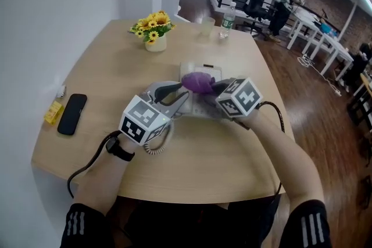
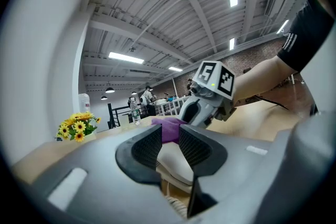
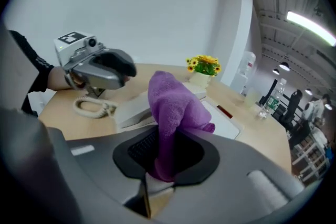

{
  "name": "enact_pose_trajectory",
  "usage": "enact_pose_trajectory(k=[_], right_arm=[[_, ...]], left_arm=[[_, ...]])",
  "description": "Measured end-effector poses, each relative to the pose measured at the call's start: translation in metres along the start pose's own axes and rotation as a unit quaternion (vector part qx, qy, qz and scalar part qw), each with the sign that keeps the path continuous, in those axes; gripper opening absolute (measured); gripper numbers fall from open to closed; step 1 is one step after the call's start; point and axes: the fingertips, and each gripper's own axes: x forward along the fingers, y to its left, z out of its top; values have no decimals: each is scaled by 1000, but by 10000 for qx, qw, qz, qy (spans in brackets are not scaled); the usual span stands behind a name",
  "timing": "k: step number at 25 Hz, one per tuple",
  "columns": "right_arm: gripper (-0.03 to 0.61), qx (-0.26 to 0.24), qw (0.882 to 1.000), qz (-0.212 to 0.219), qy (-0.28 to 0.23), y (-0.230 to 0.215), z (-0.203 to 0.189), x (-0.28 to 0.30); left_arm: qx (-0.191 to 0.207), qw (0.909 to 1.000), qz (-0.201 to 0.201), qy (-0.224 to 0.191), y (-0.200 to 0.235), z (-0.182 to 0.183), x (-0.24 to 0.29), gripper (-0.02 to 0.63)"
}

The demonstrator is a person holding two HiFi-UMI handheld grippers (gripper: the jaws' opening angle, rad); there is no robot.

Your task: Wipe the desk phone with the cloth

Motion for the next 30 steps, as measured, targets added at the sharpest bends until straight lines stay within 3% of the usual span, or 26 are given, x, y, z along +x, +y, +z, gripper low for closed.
enact_pose_trajectory(k=[5, 10, 16, 21, 25, 30], right_arm=[[75, -285, 9992, 262, -66, 49, -24, -18], [75, -428, 9980, 469, 38, 65, -33, -26], [75, 271, 9970, 6, -725, -4, 29, -40], [75, 669, 9941, -518, -672, -67, 68, -15], [75, 1157, 9887, -690, -653, -98, 75, 11], [75, 1590, 9843, -562, -513, -101, 62, 38]], left_arm=[[4, 10000, -48, 14, -3, 0, 1, 101], [-23, 10000, -20, 9, 0, -1, 0, 106], [-34, 10000, 35, -14, 3, 1, -1, 106], [-41, 10000, 32, 2, 2, -1, -1, 106], [-54, 10000, 44, -18, 4, 1, -1, 106], [-78, 9999, 75, -27, 5, 2, -2, 106]])
